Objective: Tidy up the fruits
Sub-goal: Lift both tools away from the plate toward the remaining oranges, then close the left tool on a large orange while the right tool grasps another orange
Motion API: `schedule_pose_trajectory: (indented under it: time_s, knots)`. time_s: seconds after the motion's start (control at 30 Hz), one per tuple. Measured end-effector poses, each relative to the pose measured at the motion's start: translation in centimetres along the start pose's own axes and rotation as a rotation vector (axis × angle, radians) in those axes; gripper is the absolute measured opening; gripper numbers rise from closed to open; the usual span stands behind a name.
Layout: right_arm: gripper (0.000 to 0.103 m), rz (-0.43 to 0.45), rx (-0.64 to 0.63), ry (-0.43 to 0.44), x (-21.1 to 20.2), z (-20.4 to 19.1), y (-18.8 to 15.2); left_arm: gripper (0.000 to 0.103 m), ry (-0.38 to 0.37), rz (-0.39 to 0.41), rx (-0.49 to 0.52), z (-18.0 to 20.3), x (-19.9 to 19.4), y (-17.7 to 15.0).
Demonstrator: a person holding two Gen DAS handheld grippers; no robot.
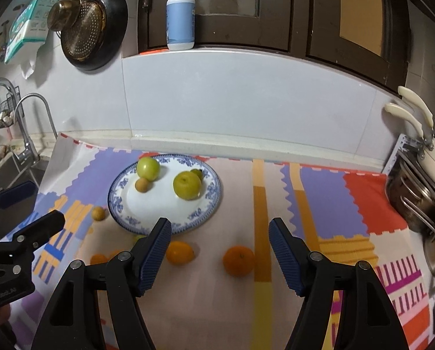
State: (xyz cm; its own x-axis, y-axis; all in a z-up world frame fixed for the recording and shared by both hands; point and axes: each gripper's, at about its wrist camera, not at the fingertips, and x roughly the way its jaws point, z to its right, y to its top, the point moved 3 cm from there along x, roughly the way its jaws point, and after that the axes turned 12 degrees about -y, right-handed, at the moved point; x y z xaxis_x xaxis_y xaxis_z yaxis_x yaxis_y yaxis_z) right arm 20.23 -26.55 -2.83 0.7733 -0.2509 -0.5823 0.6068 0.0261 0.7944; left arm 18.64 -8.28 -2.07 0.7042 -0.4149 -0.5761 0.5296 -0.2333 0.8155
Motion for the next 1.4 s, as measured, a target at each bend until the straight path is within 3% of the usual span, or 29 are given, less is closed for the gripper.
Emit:
schedule_pose_trajectory:
  time_s: [0.4, 0.8, 1.4]
  knots:
    - [0.069, -0.041, -0.048, -0.021, 0.4, 0.1, -2.9, 0.074, 0.030, -0.061, 0.023, 0.8, 0.5, -3.9]
    - [0.069, -0.065, -0.035, -0.093, 2.5, -0.2, -5.1, 0.074, 0.092, -0.161, -0.045, -0.6, 2.8, -7.1]
    - [0.069, -0.166, -0.002, -0.081, 8.0, -0.3, -6.0, 0.052, 0.039, -0.260, -0.088, -1.6, 7.4, -7.7]
